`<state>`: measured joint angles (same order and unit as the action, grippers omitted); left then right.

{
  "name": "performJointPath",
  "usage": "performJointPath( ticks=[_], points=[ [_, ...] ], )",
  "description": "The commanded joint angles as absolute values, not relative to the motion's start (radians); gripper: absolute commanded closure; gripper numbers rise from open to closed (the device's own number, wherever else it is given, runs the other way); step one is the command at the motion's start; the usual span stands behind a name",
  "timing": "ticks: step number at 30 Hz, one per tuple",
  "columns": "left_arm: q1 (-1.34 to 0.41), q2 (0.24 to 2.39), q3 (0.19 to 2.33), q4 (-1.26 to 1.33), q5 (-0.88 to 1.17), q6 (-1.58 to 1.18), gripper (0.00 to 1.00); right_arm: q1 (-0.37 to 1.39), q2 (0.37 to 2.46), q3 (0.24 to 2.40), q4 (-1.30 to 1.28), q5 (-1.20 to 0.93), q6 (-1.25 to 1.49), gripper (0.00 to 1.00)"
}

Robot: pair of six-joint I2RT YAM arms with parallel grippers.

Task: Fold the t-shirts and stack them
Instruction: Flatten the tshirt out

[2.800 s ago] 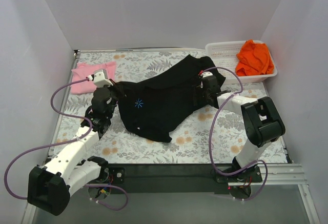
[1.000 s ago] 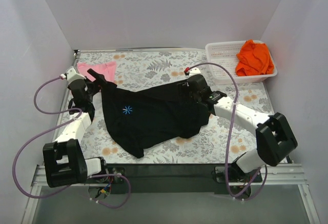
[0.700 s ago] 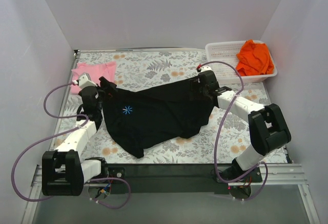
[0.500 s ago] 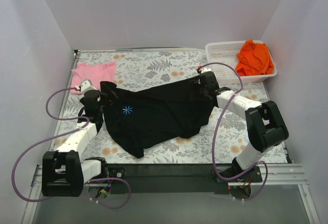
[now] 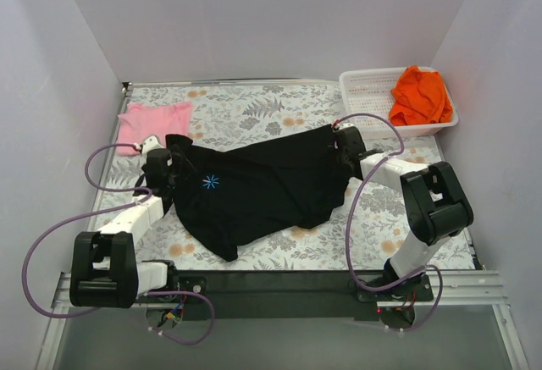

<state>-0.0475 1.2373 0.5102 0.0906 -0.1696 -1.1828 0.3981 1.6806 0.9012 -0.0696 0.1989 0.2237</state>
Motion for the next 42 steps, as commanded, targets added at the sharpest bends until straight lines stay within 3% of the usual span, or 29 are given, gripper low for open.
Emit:
performJointPath(
  ticks=[1, 4, 20, 34, 39, 42],
  points=[
    [-0.051, 1.238, 0.548, 0.083, -0.186, -1.161, 0.38, 0.393, 1.678, 0.896, -0.057, 0.189, 0.213, 0.79],
    [-0.055, 1.249, 0.549, 0.083, -0.183, -1.158, 0.39, 0.391, 1.628, 0.861, -0.067, 0.193, 0.218, 0.99],
    [-0.119, 1.339, 0.595, 0.058, -0.129, -1.108, 0.4, 0.396, 1.123, 0.641, -0.314, 0.302, 0.273, 0.99],
    [-0.27, 1.388, 0.607, 0.014, -0.241, -1.054, 0.42, 0.396, 1.115, 0.615, -0.307, 0.284, 0.267, 0.99],
    [-0.331, 1.473, 0.663, -0.037, -0.343, -1.034, 0.51, 0.394, 1.094, 0.603, -0.295, 0.272, 0.264, 0.73],
    [-0.35, 1.499, 0.675, -0.052, -0.379, -1.037, 0.67, 0.396, 1.08, 0.6, -0.288, 0.265, 0.261, 0.62]
  ],
)
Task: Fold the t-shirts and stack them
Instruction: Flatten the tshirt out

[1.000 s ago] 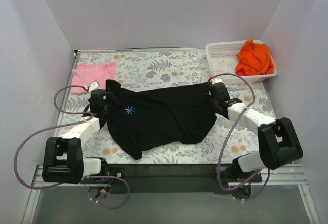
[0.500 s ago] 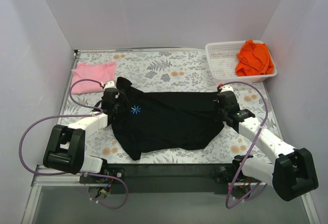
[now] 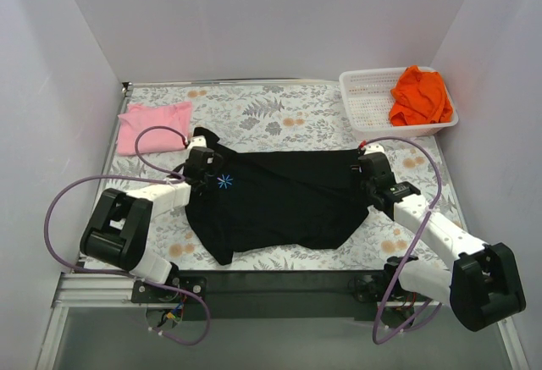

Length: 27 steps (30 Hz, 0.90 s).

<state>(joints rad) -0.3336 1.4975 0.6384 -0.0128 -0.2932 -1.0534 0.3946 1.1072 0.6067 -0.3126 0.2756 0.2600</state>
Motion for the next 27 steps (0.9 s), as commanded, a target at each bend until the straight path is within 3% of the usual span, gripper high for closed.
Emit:
performJointPath(
  ticks=[1, 6, 8, 18, 27],
  points=[
    [-0.351, 1.5, 0.676, -0.052, -0.388, -1.045, 0.76, 0.396, 1.075, 0.601, -0.288, 0.262, 0.261, 0.59],
    [-0.353, 1.467, 0.666, -0.052, -0.411, -1.054, 0.87, 0.394, 1.072, 0.612, -0.281, 0.25, 0.25, 0.55],
    [-0.353, 1.459, 0.664, -0.051, -0.413, -1.054, 1.0, 0.394, 1.078, 0.614, -0.272, 0.247, 0.244, 0.54],
    [-0.351, 1.336, 0.652, -0.075, -0.572, -1.071, 1.0, 0.393, 1.236, 0.727, -0.204, 0.258, 0.218, 0.52],
    [-0.232, 1.325, 0.64, -0.139, -0.623, -1.135, 1.0, 0.394, 1.342, 0.83, -0.192, 0.227, 0.193, 0.52]
  ],
)
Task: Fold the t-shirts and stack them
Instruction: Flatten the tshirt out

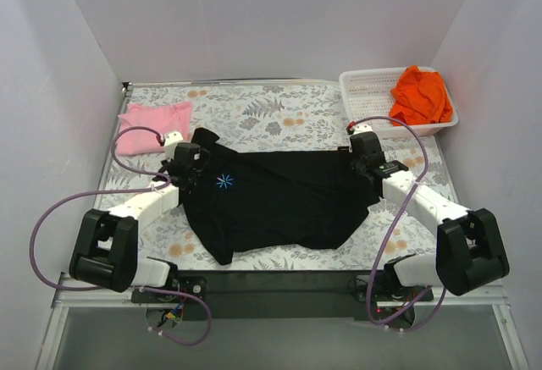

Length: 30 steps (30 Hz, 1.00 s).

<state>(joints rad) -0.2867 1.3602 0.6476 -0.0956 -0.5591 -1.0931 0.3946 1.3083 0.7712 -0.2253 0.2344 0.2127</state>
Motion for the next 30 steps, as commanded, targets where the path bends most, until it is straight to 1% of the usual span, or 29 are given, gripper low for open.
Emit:
performJointPath(
  ticks=[1, 4, 10, 11, 12, 13, 15, 16, 19, 23, 25, 26, 30],
  points=[
    [-0.209, 1.316, 0.638, -0.143, -0.626, -1.14, 1.0, 0.394, 1.362, 0.842, -0.192, 0.227, 0.189, 0.52],
    [-0.134, 1.312, 0.629, -0.173, -0.634, -1.167, 1.0, 0.394, 1.41, 0.864, -0.192, 0.227, 0.176, 0.52],
    [-0.037, 1.325, 0.626, -0.212, -0.64, -1.21, 1.0, 0.394, 1.43, 0.868, -0.192, 0.215, 0.164, 0.52],
    [-0.026, 1.327, 0.629, -0.215, -0.644, -1.219, 0.92, 0.393, 1.427, 0.865, -0.192, 0.215, 0.163, 0.52],
    [-0.011, 1.327, 0.63, -0.216, -0.65, -1.221, 0.53, 0.394, 1.424, 0.864, -0.192, 0.216, 0.163, 0.52],
    [-0.006, 1.325, 0.632, -0.219, -0.664, -1.224, 0.36, 0.394, 1.414, 0.861, -0.192, 0.221, 0.161, 0.52],
    [-0.008, 1.306, 0.646, -0.224, -0.655, -1.227, 0.14, 0.394, 1.407, 0.856, -0.192, 0.224, 0.161, 0.52],
    [-0.009, 1.292, 0.647, -0.218, -0.635, -1.227, 0.1, 0.393, 1.401, 0.853, -0.192, 0.225, 0.161, 0.52],
    [-0.057, 1.211, 0.632, -0.168, -0.634, -1.2, 0.09, 0.393, 1.393, 0.85, -0.192, 0.224, 0.161, 0.51],
    [-0.171, 1.14, 0.612, -0.049, -0.552, -1.106, 0.09, 0.394, 1.385, 0.841, -0.19, 0.218, 0.163, 0.51],
    [-0.215, 1.149, 0.632, -0.011, -0.543, -1.062, 0.09, 0.394, 1.382, 0.838, -0.189, 0.212, 0.163, 0.51],
    [-0.233, 1.176, 0.646, -0.006, -0.502, -1.051, 0.09, 0.394, 1.382, 0.836, -0.187, 0.209, 0.164, 0.51],
    [-0.235, 1.293, 0.716, -0.006, -0.413, -1.023, 0.1, 0.393, 1.373, 0.828, -0.187, 0.201, 0.164, 0.51]
  ],
)
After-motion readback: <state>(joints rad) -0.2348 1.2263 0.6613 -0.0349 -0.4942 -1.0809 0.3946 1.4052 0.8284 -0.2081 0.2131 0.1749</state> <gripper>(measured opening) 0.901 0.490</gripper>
